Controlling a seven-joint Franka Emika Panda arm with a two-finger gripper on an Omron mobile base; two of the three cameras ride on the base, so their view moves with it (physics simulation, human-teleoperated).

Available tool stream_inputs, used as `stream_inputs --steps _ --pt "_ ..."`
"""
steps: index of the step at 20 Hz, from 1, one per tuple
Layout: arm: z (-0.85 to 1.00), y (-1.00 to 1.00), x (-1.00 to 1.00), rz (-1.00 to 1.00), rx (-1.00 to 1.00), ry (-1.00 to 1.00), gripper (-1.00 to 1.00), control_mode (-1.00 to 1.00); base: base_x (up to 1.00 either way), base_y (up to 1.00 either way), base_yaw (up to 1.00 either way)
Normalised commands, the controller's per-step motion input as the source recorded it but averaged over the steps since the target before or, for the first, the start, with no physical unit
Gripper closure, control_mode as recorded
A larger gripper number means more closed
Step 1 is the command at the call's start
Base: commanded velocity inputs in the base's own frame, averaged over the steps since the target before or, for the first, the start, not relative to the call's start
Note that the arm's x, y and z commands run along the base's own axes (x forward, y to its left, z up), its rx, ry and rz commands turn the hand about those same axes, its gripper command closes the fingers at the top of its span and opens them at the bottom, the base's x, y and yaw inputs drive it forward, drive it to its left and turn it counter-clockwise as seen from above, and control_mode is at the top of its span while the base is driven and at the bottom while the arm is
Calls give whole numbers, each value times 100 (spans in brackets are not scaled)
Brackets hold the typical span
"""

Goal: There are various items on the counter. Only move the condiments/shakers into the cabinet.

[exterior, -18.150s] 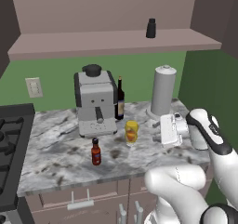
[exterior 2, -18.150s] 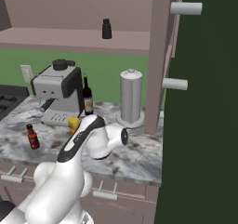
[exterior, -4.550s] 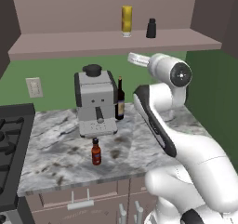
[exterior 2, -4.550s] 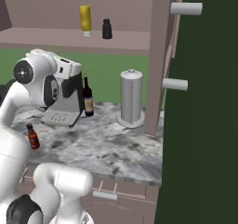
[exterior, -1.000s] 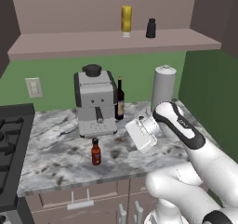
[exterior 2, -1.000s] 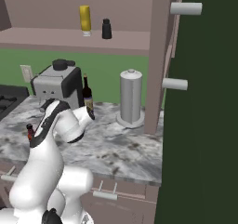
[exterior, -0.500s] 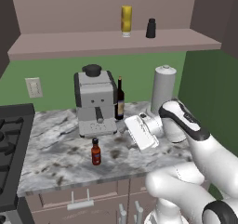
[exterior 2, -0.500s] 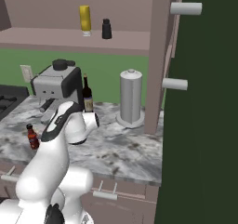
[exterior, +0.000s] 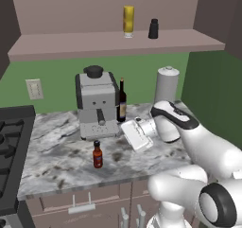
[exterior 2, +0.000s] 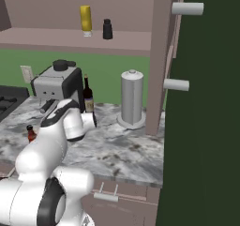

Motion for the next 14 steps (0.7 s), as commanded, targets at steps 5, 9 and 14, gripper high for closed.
stream_inputs --steps 5,9,14 --pt "-15 15 14 0 0 11 -100 -100 0 0 0" --pt "-16 14 14 0 0 8 -100 -100 0 0 0" --pt "-16 17 6 0 -1 4 -100 -100 0 0 0"
